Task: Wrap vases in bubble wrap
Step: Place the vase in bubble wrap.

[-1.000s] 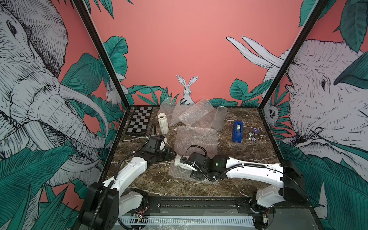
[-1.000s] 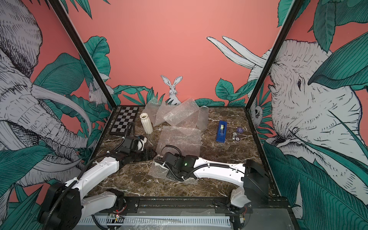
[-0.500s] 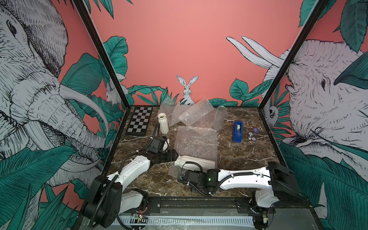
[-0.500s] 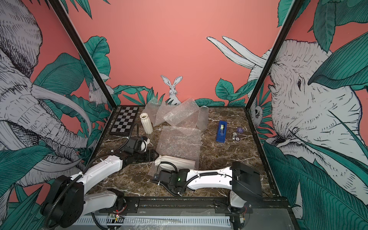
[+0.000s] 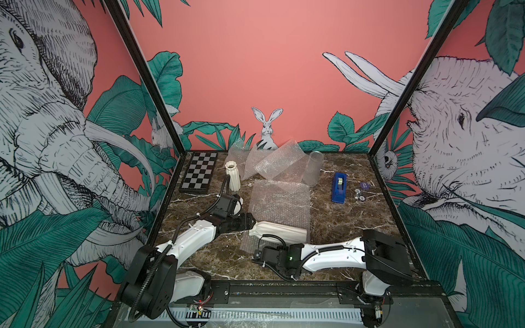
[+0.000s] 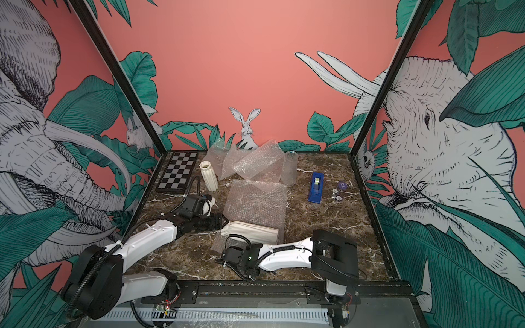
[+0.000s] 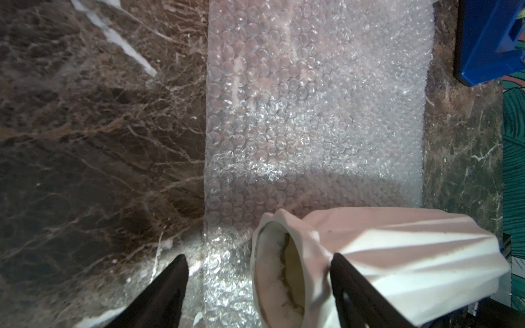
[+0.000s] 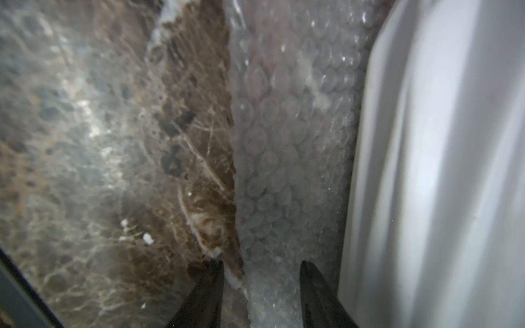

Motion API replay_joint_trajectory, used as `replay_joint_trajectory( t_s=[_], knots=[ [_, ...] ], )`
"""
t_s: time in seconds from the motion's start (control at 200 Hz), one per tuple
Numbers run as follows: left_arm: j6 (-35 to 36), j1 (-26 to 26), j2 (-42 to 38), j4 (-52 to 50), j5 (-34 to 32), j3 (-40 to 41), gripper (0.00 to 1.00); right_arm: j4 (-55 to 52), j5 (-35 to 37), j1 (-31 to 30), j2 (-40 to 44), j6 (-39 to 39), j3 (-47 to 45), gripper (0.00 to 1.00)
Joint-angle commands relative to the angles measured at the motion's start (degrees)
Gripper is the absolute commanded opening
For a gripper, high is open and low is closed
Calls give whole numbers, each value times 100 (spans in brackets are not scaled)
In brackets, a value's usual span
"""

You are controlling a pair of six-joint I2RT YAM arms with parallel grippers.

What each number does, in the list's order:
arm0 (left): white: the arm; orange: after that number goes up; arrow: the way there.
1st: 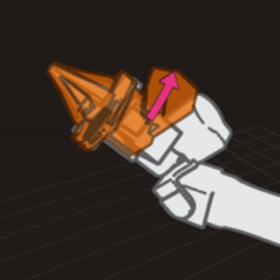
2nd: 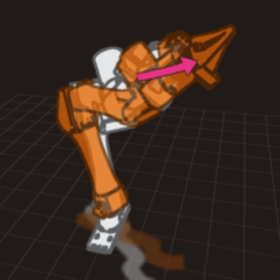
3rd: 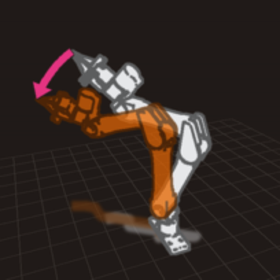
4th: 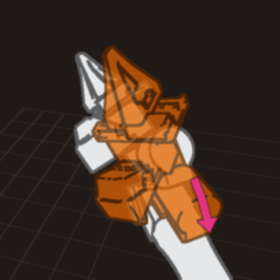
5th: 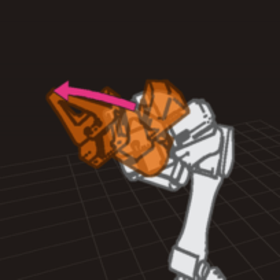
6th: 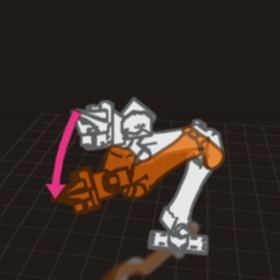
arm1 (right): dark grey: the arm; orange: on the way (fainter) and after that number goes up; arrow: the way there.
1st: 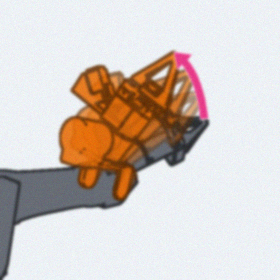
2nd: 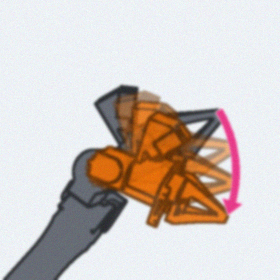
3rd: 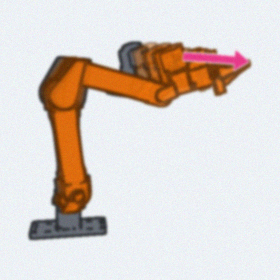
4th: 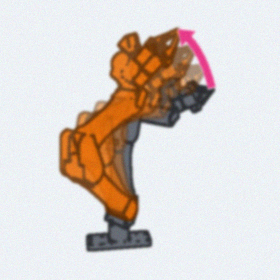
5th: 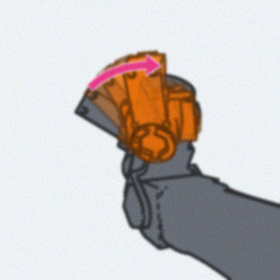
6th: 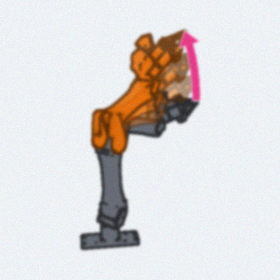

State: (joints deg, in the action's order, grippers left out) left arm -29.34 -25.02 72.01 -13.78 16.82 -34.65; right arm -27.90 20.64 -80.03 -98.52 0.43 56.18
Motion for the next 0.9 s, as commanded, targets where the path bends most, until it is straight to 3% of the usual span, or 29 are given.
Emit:
replay_joint_trajectory(
  t_s=[0.0,0.225,0.375,0.52,0.895],
  knots=[
    [-19,-38,114,-17,-133,-144,79,127,306,-18,-15,-26,-126,37],
    [64,-115,253,-95,-255,-260,80,293,487,-15,267,-43,-311,14],
    [96,-140,294,-104,-315,-287,80,368,522,-13,515,-38,-370,4],
    [179,-193,399,-140,-409,-379,80,377,561,-13,627,-43,-355,0],
    [362,-363,748,-203,-604,-637,80,334,1028,6,920,-63,-287,0]
  ],
)
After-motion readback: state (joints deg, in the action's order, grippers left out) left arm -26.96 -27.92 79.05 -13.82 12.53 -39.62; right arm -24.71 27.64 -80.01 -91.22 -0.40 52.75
